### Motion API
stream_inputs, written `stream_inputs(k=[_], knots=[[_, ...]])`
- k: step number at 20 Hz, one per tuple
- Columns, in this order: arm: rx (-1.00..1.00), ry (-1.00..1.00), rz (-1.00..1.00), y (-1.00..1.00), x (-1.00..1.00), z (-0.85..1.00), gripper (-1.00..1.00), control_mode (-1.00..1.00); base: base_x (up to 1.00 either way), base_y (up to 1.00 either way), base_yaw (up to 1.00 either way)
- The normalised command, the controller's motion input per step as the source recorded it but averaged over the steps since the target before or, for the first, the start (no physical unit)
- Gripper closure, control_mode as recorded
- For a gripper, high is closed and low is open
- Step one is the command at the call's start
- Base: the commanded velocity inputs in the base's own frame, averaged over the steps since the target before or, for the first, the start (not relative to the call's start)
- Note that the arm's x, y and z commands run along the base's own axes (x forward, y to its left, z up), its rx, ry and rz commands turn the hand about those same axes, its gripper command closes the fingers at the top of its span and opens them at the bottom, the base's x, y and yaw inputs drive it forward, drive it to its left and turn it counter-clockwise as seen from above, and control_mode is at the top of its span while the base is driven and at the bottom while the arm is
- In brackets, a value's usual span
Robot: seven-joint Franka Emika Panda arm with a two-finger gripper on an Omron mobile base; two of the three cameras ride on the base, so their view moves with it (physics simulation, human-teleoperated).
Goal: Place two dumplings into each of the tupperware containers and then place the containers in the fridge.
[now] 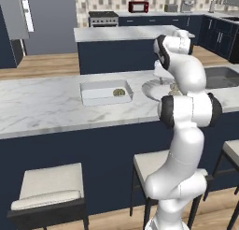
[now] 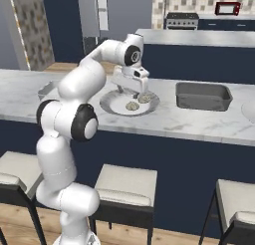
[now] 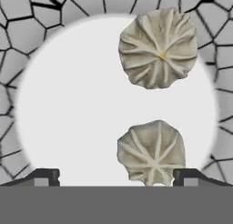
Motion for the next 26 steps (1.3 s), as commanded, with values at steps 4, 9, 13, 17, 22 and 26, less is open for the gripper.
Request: stream_inputs(k=[4, 9, 13, 17, 22, 26], knots=[[0.0, -0.07, 0.0, -0.24, -0.54, 0.0, -1.0, -1.0, 0.0, 0.0, 0.0], [0.0, -0.05, 0.0, -0.24, -0.23, -0.06, -1.0, -1.0, 0.0, 0.0, 0.0], [0.0, -0.04, 0.0, 0.0, 0.29, -0.01, -1.0, -1.0, 0.0, 0.0, 0.0], [0.0, 0.0, 0.0, 0.0, 0.5, -0.05, -1.0, -1.0, 0.0, 0.0, 0.0], [0.0, 0.0, 0.0, -0.19, 0.16, -0.07, -1.0, -1.0, 0.0, 0.0, 0.0], [-0.01, 0.02, 0.0, -0.02, -0.1, 0.0, -1.0, -1.0, 0.0, 0.0, 0.0]])
